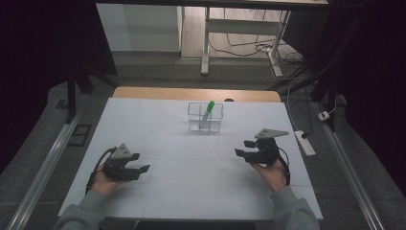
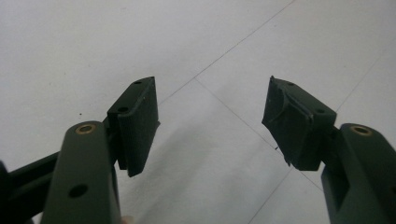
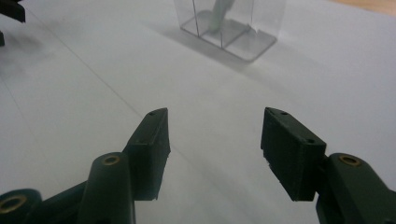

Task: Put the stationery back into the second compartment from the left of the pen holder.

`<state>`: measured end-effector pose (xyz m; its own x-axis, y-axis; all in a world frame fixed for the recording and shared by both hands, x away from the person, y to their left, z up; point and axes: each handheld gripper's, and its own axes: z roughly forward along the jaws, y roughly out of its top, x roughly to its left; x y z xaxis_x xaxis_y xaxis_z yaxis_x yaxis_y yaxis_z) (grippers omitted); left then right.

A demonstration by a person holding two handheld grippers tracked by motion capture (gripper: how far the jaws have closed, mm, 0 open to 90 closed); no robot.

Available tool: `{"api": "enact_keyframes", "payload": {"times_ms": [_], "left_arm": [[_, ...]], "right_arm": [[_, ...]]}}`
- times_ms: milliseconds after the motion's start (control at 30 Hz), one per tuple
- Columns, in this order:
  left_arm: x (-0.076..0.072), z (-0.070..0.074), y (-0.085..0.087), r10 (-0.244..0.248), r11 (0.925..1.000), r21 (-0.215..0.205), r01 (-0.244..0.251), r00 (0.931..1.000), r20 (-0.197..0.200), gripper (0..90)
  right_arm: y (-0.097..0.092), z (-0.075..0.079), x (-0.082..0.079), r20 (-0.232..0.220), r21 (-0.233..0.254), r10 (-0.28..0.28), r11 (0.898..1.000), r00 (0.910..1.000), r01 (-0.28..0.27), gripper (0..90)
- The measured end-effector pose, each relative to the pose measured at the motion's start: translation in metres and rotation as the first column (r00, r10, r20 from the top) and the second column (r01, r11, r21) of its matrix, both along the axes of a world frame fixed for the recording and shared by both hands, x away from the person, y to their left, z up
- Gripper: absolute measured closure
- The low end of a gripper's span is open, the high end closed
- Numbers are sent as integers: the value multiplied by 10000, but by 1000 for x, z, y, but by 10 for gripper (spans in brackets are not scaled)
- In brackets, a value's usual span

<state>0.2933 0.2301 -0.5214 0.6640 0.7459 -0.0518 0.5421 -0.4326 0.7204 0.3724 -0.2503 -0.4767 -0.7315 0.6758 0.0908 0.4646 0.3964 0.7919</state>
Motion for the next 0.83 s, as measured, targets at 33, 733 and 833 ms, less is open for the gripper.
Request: {"api": "enact_keyframes", "payload": {"times_ms": [33,733,833], "left_arm": [[0,0,0,5,10000,1,-5,10000,-4,351],[0,0,0,-22,10000,10,22,10000,-25,351],[0,0,0,-38,10000,20,38,10000,-15,351]], "right_arm": [[-3,-2,-2,-32,-42,-55,10000,10000,55,414],[-33,-15,-23,-31,-317,142,9994,9999,-143,386],[-32,-16,-23,-47,-358,218,9991,9998,-219,381]]}}
